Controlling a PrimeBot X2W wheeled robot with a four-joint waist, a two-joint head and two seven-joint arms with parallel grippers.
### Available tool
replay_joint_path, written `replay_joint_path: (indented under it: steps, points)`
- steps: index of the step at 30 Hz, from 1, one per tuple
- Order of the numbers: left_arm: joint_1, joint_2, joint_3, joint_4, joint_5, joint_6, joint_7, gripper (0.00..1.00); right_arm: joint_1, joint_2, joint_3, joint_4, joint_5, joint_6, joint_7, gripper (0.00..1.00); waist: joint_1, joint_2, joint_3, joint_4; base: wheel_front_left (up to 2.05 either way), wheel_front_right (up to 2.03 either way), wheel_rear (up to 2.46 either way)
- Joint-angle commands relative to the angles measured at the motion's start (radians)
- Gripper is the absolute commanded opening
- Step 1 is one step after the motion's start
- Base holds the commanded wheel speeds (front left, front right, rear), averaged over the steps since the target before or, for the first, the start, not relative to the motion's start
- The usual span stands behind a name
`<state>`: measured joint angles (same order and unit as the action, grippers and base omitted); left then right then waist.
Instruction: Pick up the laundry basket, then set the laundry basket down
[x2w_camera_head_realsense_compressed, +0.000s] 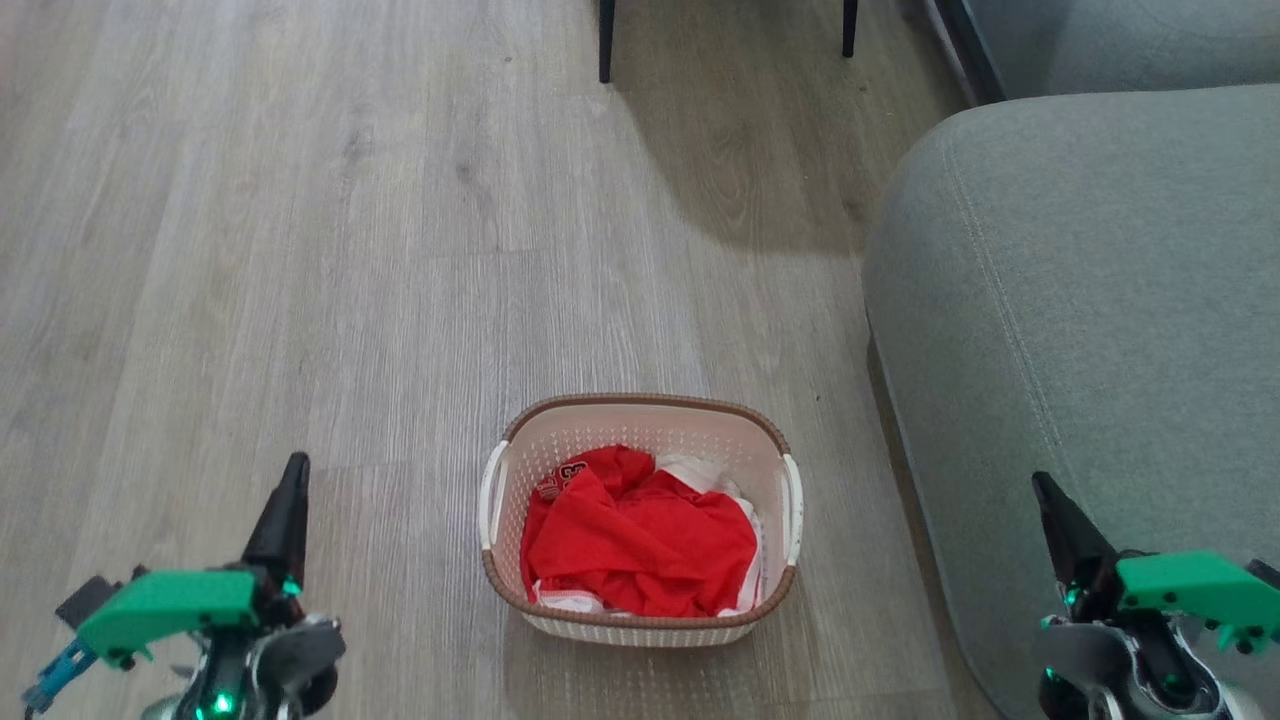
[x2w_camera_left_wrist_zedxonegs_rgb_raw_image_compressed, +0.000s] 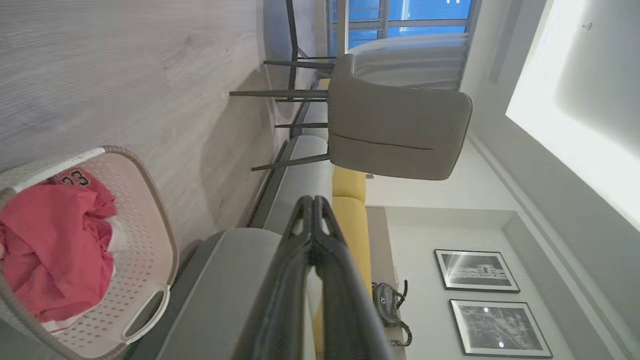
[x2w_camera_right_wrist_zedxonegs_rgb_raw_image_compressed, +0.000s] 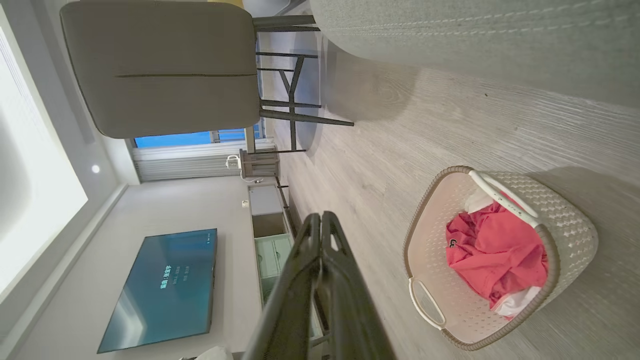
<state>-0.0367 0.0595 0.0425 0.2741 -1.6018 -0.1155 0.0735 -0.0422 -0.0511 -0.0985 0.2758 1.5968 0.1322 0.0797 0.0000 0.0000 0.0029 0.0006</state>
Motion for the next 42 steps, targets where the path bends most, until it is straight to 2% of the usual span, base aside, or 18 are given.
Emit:
replay_joint_path:
  steps: [1, 42]
  points:
    - [-0.069, 0.014, 0.039, -0.03, -0.033, -0.015, 0.014, 0.0, -0.063, -0.019, 0.011, -0.033, 0.034, -0.002, 0.012, 0.0, 0.0, 0.0, 0.0, -0.001, 0.0, 0.0, 0.0]
    - [-0.07, 0.005, 0.052, -0.03, -0.023, -0.015, 0.024, 0.0, -0.064, -0.011, 0.0, -0.032, 0.025, -0.002, 0.021, 0.0, 0.0, 0.0, 0.0, -0.001, 0.0, 0.0, 0.0]
